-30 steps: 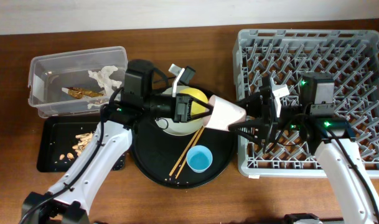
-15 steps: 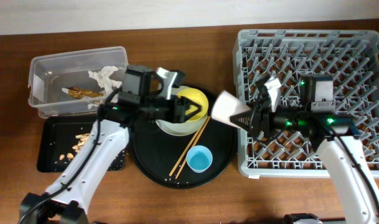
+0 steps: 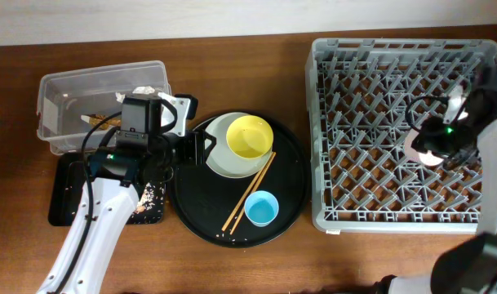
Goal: Sort waste into correct bins and load items into the dishwasher rack
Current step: 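Place the pink cup in the dish rack with the right gripper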
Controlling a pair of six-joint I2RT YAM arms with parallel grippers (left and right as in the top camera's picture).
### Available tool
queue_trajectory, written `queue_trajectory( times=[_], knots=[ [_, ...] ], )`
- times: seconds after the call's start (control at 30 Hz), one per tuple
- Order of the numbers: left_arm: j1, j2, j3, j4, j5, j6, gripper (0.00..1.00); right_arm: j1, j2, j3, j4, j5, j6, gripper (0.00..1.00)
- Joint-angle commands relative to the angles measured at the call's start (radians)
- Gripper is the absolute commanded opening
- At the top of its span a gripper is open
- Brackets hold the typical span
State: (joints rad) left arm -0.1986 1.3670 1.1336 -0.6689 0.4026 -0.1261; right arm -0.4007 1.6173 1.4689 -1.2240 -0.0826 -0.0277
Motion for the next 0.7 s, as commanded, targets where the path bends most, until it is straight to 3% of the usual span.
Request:
queue_trajectory(
  times=[0.0,0.07,0.1,0.13,0.33,0.4,0.57,0.67],
  knots=[
    [0.008,-0.012,0.0,-0.003,-0.008,0.019,0.51,-0.006,0.077,0.013,-0.003,0.017,0.01,0.44],
    [0.008,-0.012,0.0,-0.003,-0.008,0.019,0.51,-0.006,0.125,0.013,0.0,0.017,0.01,0.5],
    [0.008,-0.012,0.0,-0.003,-0.008,0.019,0.51,-0.005,0.137,0.013,0.001,0.016,0.01,0.66],
    [0.008,-0.012,0.0,-0.003,-0.007,0.019,0.51,-0.005,0.14,0.013,0.005,0.016,0.01,0.97],
    [0.004,-0.012,0.0,-0.037,-0.007,0.019,0.51,0.006,0.06,0.146,-0.072,-0.136,0.002,0.99],
    [-0.039,-0.011,0.0,-0.071,-0.007,0.019,0.55,0.07,-0.026,0.151,-0.085,-0.214,-0.044,0.99],
    [-0.304,0.084,-0.037,-0.123,-0.012,0.019,0.56,0.394,-0.097,0.151,-0.176,-0.141,-0.015,0.99],
    [-0.354,0.188,-0.041,-0.17,-0.101,0.007,0.55,0.447,-0.097,0.151,-0.188,-0.107,-0.012,0.99]
  ],
)
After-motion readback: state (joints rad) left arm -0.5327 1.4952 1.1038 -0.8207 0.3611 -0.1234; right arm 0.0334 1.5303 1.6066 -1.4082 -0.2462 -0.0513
